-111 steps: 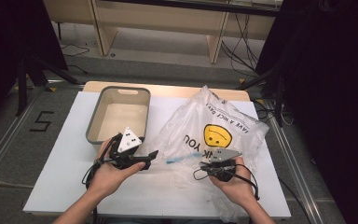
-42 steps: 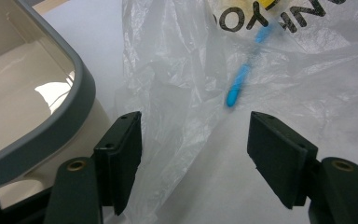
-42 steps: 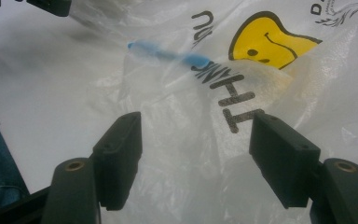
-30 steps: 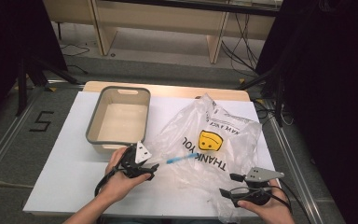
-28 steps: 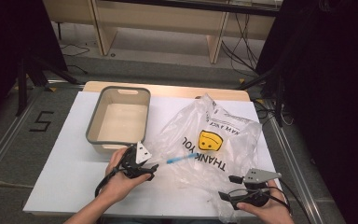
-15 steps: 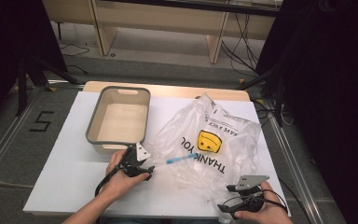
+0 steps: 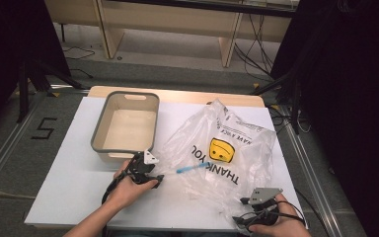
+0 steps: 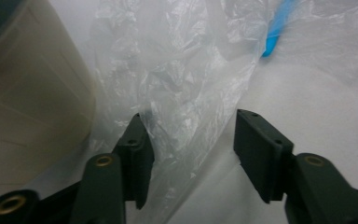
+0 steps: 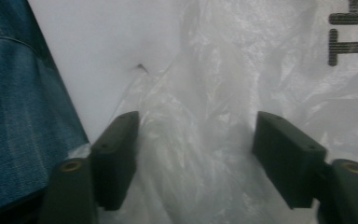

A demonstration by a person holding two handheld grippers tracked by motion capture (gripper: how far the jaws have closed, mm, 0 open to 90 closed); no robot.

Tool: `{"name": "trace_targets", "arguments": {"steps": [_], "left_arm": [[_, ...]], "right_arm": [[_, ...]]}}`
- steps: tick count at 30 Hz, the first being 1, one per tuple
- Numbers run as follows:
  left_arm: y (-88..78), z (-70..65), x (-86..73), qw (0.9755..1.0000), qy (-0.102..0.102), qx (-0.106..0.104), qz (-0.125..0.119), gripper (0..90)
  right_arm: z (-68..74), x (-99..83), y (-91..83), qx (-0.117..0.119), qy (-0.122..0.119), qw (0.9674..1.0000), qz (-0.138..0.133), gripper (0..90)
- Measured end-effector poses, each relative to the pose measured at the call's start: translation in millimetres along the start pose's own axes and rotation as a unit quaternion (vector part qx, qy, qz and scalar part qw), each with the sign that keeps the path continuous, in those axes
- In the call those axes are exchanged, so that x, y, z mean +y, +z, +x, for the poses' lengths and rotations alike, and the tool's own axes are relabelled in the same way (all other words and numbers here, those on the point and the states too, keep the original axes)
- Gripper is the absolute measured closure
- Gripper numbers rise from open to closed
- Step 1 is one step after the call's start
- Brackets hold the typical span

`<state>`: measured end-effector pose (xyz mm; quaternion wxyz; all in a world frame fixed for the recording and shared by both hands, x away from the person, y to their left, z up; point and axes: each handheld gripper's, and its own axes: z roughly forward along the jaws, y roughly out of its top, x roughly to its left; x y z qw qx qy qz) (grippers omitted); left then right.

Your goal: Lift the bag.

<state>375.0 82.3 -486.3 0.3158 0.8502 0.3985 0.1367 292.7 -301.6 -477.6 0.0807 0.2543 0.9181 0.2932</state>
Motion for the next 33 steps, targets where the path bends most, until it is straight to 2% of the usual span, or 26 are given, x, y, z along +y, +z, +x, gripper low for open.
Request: {"name": "trace_targets", "arguments": {"steps": [3,11,22,27,31,33], "left_arm": [[-0.5,-1.0,1.5,1.0,-0.005,-0.002,0.006,55.3],[-1.4,-4.4,5.6,0.9996,-0.011,-0.006,0.024,71.5],[-1.1,-3.5,9.0,0.9988,-0.025,-0.017,0.038,86.4],[-1.7,-3.6,8.2,0.9992,-0.01,-0.019,0.035,88.4],[-3.5,-5.4,8.1,0.9992,0.002,-0.017,0.036,88.5],[-5.9,-6.5,7.5,0.9993,0.017,-0.016,0.031,87.3]], "right_arm": [[0.0,0.5,0.1,-0.005,-0.004,1.0,0.002,41.0],[-8.4,-3.2,-2.9,-0.007,-0.006,0.9999,-0.007,61.0],[-13.2,-2.7,-3.4,-0.01,-0.005,0.9999,-0.005,76.7],[-14.5,-3.1,-3.4,-0.007,-0.001,1.0,-0.006,80.7],[-15.0,-3.2,-3.4,-0.006,-0.002,1.0,-0.007,87.6],[-15.3,-3.3,-3.5,-0.004,0.0,1.0,-0.008,89.2]]}}
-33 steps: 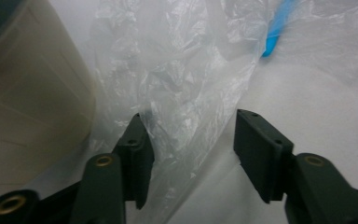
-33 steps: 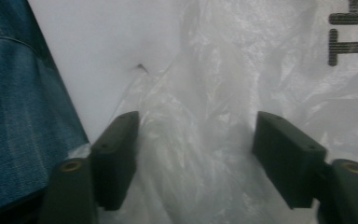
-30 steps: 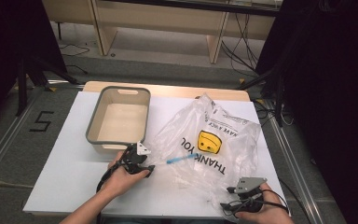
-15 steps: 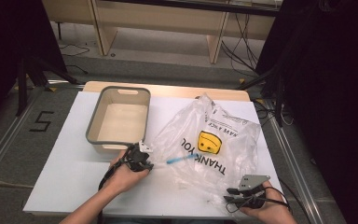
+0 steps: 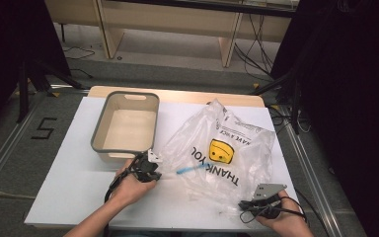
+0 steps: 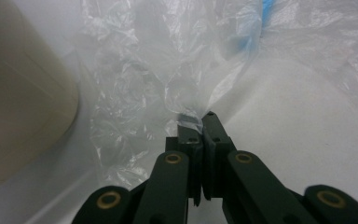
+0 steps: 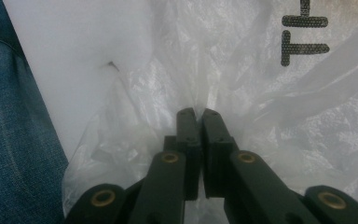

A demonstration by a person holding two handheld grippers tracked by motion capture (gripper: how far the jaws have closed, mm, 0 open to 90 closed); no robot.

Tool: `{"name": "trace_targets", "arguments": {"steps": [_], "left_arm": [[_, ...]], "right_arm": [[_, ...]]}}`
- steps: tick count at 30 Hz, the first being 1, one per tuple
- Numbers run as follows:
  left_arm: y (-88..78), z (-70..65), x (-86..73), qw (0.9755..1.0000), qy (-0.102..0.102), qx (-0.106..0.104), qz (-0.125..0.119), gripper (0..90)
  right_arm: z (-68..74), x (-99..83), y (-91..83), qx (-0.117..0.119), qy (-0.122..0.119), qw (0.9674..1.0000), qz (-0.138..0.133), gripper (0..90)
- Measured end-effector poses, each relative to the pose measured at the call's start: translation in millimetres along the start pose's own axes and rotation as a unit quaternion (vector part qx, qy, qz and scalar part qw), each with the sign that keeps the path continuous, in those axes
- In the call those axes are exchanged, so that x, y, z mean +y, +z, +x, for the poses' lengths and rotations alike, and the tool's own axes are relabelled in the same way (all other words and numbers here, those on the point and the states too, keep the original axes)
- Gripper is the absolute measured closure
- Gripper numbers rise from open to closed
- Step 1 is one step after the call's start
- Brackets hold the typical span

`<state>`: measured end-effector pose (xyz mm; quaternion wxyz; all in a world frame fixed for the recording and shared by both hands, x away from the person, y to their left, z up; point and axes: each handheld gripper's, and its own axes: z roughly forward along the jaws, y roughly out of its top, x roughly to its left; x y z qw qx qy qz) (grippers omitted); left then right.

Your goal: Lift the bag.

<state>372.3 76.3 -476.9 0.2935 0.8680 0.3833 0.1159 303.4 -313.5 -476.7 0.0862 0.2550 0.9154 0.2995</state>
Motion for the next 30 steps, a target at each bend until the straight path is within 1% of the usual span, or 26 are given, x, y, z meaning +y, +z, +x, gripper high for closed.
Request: {"name": "trace_targets", "arguments": {"steps": [2,3,7,8,9,11,14,16,19,22,26,28,30], "left_arm": [[-2.5,-1.0,-0.7,0.9999,0.008,0.004,-0.006,83.4],[-4.5,-0.8,-0.6,0.9998,0.015,0.008,-0.011,80.3],[-12.8,-0.7,0.1,0.9984,0.025,0.039,-0.034,65.2],[-13.8,-0.9,0.0,0.9978,0.031,0.045,-0.038,60.9],[-13.8,-1.4,-0.4,0.9974,0.033,0.049,-0.04,56.8],[-11.9,-1.1,-1.4,0.997,0.043,0.055,-0.034,50.0],[-7.3,-0.6,-3.2,0.9972,0.045,0.054,-0.027,44.0],[-6.4,-0.9,-3.2,0.9974,0.041,0.053,-0.027,41.0],[-6.4,-2.0,-2.7,0.9975,0.042,0.052,-0.022,36.1],[-5.6,-1.7,-3.3,0.9973,0.045,0.055,-0.018,34.8],[-2.2,-1.4,-5.1,0.9979,0.042,0.049,-0.005,33.7],[-0.6,-0.6,-5.6,0.9985,0.035,0.041,-0.002,33.7],[0.6,1.3,-5.7,0.9993,0.023,0.031,0.0,34.0]], "right_arm": [[-0.3,0.0,-0.2,0.001,-0.003,1.0,0.0,90.0],[-0.5,-0.1,-0.3,-0.001,-0.009,1.0,-0.001,90.0],[-0.9,-0.2,-0.8,0.002,-0.012,0.9999,-0.002,90.0],[-1.2,-0.1,-1.0,0.003,-0.012,0.9999,-0.002,90.0],[-1.7,-0.1,-1.2,0.005,-0.012,0.9999,-0.002,90.0],[-2.3,-0.2,-1.5,0.008,-0.012,0.9999,-0.002,90.0],[-2.7,-0.3,-3.2,0.004,-0.023,0.9997,0.002,90.0],[-4.1,-1.9,-5.6,0.002,-0.023,0.9997,0.006,90.0],[-7.7,-5.5,-10.1,-0.006,-0.023,0.9997,0.011,90.0],[-10.4,-7.8,-12.7,-0.012,-0.021,0.9996,0.015,90.0],[-12.3,-9.1,-13.9,-0.018,-0.016,0.9996,0.015,90.0],[-13.5,-9.5,-14.3,-0.02,-0.017,0.9995,0.016,90.0],[-13.9,-9.8,-14.8,-0.024,-0.017,0.9994,0.017,90.0]]}}
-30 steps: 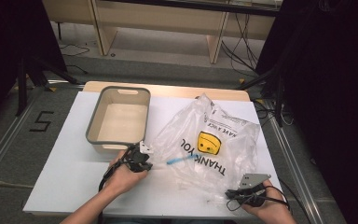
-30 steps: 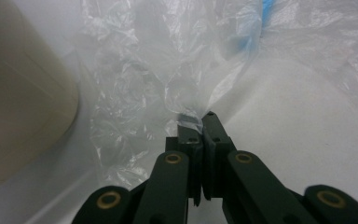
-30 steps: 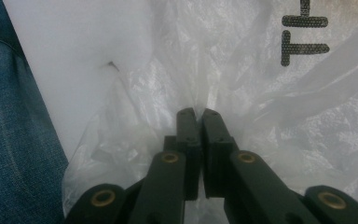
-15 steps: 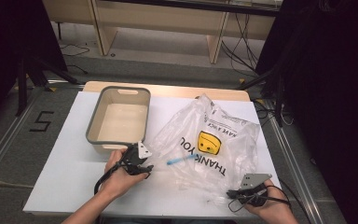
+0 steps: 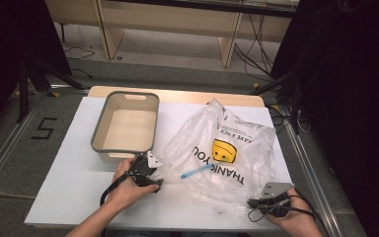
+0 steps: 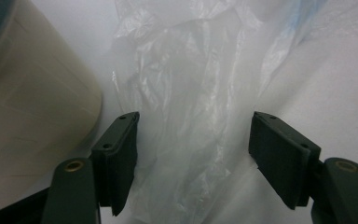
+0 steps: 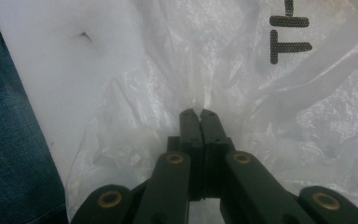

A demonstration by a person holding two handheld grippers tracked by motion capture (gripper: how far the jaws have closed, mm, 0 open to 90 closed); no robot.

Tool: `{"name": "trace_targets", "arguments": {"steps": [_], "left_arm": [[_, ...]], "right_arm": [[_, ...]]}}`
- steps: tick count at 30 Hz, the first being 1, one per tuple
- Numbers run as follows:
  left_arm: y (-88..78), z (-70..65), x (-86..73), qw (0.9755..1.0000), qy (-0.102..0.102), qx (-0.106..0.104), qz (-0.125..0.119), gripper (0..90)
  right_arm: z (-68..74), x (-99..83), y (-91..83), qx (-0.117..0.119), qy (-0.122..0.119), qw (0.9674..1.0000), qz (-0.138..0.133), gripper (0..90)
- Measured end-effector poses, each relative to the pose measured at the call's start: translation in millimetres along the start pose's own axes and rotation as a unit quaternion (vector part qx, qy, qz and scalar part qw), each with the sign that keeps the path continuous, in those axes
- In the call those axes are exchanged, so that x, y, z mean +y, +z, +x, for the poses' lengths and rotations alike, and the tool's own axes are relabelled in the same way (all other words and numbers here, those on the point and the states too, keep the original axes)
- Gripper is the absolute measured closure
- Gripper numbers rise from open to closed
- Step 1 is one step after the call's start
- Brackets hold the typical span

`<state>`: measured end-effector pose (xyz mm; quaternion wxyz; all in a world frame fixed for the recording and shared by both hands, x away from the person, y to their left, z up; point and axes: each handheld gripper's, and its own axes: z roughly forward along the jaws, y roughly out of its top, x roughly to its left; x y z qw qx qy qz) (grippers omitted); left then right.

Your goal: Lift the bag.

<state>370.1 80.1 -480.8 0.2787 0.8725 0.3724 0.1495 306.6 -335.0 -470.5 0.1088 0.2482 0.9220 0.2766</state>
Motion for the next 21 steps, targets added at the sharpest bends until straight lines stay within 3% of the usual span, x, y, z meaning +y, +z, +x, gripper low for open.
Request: {"name": "trace_targets", "arguments": {"steps": [5,9,21], "left_arm": [[1.1,3.3,-0.2,0.9995,-0.022,-0.02,0.007,38.4],[0.2,2.3,1.5,0.9992,-0.026,-0.029,0.013,46.5],[-1.1,-10.9,8.2,0.9983,-0.022,-0.041,0.034,85.4]], "right_arm": [[0.1,0.5,0.5,-0.003,-0.003,1.0,0.001,90.0],[0.5,1.1,0.9,-0.003,-0.002,1.0,0.001,90.0],[0.8,2.1,2.3,-0.004,0.003,1.0,-0.003,90.0]]}}
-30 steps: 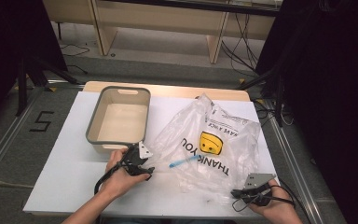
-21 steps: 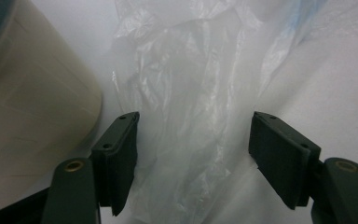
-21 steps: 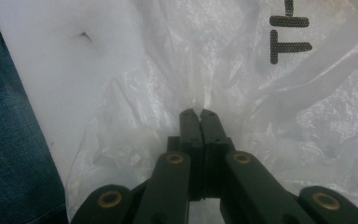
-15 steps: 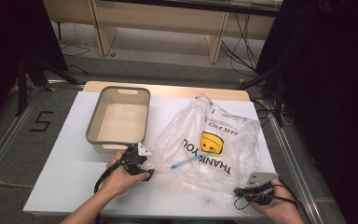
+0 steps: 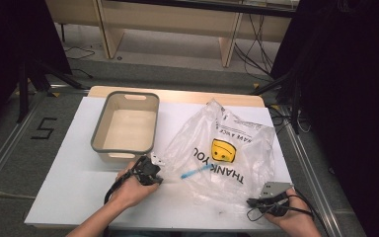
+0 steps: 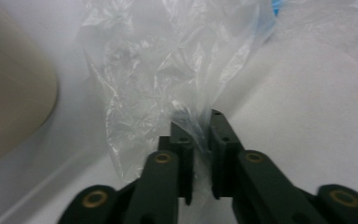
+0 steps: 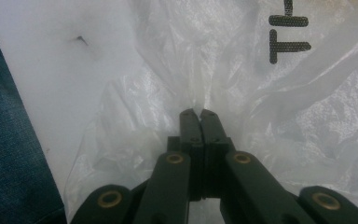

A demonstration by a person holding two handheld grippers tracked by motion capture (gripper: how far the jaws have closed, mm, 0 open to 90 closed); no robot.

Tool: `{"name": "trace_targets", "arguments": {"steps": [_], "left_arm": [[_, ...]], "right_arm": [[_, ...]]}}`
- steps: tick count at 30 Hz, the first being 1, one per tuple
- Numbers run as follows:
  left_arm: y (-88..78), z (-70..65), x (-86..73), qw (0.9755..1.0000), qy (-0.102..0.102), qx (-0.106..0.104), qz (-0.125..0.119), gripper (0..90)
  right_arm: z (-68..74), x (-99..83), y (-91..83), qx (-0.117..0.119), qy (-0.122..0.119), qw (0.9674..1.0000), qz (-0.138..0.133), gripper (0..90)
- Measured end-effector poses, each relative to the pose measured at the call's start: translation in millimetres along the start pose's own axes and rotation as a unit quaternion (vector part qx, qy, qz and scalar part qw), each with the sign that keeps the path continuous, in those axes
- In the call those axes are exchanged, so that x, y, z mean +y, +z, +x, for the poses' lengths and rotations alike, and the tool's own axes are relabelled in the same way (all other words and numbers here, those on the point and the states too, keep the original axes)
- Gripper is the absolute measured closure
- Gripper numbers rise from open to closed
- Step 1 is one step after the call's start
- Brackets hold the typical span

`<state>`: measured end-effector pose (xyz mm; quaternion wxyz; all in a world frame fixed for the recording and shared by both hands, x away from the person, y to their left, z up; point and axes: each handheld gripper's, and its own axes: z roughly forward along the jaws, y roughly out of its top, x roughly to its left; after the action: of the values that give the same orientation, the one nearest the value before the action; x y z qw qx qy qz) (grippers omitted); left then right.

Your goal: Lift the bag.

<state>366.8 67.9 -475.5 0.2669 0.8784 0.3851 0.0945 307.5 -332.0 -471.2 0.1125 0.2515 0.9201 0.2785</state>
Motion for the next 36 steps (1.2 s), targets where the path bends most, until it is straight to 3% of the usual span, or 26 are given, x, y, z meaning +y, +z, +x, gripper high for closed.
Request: {"name": "trace_targets", "arguments": {"steps": [4,6,7,12,17,22,29,36], "left_arm": [[-1.1,-2.2,-0.6,0.9999,0.016,-0.001,-0.001,88.7],[-2.9,-3.0,-0.9,0.9995,0.016,-0.025,-0.004,88.9],[-4.2,-4.6,-1.1,0.9993,0.016,-0.033,-0.01,89.0],[-15.7,-10.2,0.5,0.9976,0.043,-0.031,-0.044,89.1],[-27.1,-12.9,2.2,0.9937,0.06,-0.023,-0.092,89.2],[-35.4,-12.8,4.1,0.9878,0.065,-0.022,-0.14,89.2],[-39.5,-13.1,5.3,0.9853,0.065,-0.021,-0.156,89.2],[-49.3,-13.5,8.2,0.9786,0.065,-0.019,-0.194,89.1]], "right_arm": [[-0.4,0.1,0.1,0.001,0.0,1.0,0.0,90.0],[-0.5,0.3,0.2,0.0,-0.001,1.0,-0.001,90.0],[-0.4,0.4,0.4,0.0,-0.001,1.0,-0.002,90.0],[-1.2,0.4,0.2,-0.002,0.0,1.0,-0.006,90.0],[-1.8,0.7,-1.4,-0.006,0.0,0.9999,-0.014,90.0],[-2.3,1.5,-3.2,-0.009,0.008,0.9996,-0.025,90.0],[-4.2,1.4,-5.5,-0.006,0.021,0.9988,-0.044,90.0],[-6.5,4.6,-13.3,-0.01,0.038,0.996,-0.08,90.0]]}}
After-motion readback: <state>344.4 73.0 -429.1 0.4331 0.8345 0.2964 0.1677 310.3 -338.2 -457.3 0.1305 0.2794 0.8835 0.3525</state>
